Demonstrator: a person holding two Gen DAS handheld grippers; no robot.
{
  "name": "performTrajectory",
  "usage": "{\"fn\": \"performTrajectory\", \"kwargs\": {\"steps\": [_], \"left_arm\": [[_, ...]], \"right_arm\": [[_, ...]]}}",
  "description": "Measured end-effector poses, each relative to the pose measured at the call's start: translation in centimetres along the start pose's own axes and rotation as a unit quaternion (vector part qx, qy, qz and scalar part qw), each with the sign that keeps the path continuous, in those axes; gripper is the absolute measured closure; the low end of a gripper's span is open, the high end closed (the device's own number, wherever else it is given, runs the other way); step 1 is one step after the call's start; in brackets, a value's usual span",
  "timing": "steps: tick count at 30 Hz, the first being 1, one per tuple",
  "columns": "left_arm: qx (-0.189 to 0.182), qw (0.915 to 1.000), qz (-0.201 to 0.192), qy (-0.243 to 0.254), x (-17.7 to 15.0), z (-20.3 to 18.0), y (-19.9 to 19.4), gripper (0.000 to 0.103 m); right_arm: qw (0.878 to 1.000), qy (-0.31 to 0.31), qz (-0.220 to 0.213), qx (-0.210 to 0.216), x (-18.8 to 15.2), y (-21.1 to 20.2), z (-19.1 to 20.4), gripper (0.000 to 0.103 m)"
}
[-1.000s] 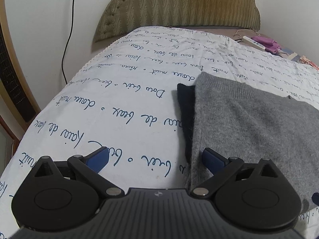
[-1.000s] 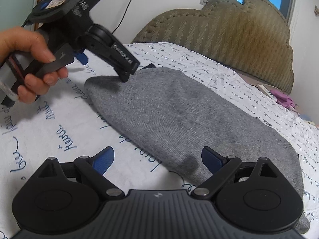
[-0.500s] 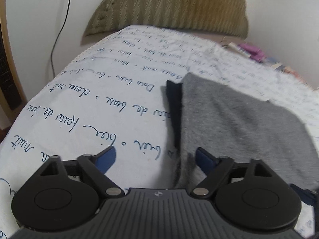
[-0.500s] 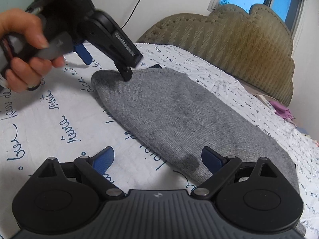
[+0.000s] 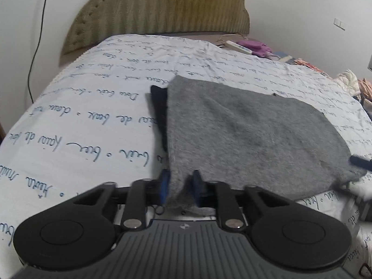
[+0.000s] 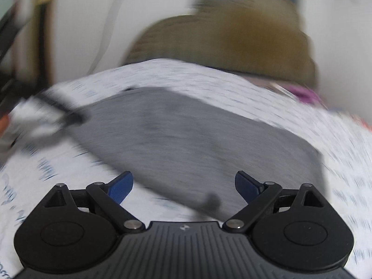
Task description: Fold small clothes
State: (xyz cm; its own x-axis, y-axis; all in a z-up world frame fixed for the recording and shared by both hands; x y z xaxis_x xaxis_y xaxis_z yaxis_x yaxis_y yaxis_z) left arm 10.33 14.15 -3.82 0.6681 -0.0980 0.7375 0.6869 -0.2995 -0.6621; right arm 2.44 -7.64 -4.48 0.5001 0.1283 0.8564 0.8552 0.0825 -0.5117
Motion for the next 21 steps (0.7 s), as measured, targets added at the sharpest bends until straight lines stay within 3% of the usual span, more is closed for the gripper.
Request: {"fn": "performTrajectory", "kwargs": {"steps": [2, 5, 6, 7, 9, 11, 13, 21], "left_arm": [[-0.001, 1.0000, -0.001, 0.003, 0.0, -0.2, 0.1, 0.096], [-0.004, 1.0000, 0.002, -0.001, 0.1, -0.1, 0.3, 0.097], [-0.004, 1.0000, 0.004, -0.004, 0.1, -0.1, 0.3, 0.098], [-0.004, 1.0000, 0.005, -0.006, 0.1, -0.1, 0.4, 0.098], [-0.003, 0.9999, 0.007, -0.009, 0.0, 0.0, 0.5, 0.098], [-0.002, 0.9999, 0.008, -0.013, -0.1, 0.1, 0.5, 0.099], [-0.005, 0.9997, 0.005, -0.024, -0.1, 0.3, 0.2, 0.100], [-0.031, 0.9987, 0.007, -0.040, -2.0, 1.2, -2.6, 0.101]], "right_arm": [[0.997, 0.069, -0.005, -0.031, -0.2, -0.6, -4.6, 0.008], [0.984, 0.164, 0.004, -0.063, -0.8, -0.6, -11.4, 0.008], [0.980, 0.185, 0.012, -0.068, -1.2, -0.3, -13.2, 0.015], [0.977, 0.198, 0.021, -0.072, -1.6, 0.2, -14.6, 0.031], [0.971, 0.220, 0.058, -0.078, -2.7, 1.5, -16.6, 0.051], [0.964, 0.247, 0.079, -0.053, -3.7, 2.4, -17.7, 0.066], [0.962, 0.256, 0.084, -0.042, -4.5, 2.6, -17.8, 0.095], [0.968, 0.246, 0.049, -0.021, -4.6, -1.0, -18.5, 0.098]]}}
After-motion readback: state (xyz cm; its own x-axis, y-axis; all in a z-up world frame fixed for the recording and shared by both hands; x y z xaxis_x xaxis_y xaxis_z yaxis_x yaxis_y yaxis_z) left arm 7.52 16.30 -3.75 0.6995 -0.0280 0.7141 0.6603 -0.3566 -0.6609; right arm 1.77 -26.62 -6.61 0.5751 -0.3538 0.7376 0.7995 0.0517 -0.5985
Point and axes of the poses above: each gripper's, at about its wrist camera, not at the fingertips, and y roughly the way its jaws point, z to its left, x to its top, the point moved 4 cm from there along y, roughly the way its jaws point, and after that the axes turned 3 degrees about -x, right-handed, at the moved point
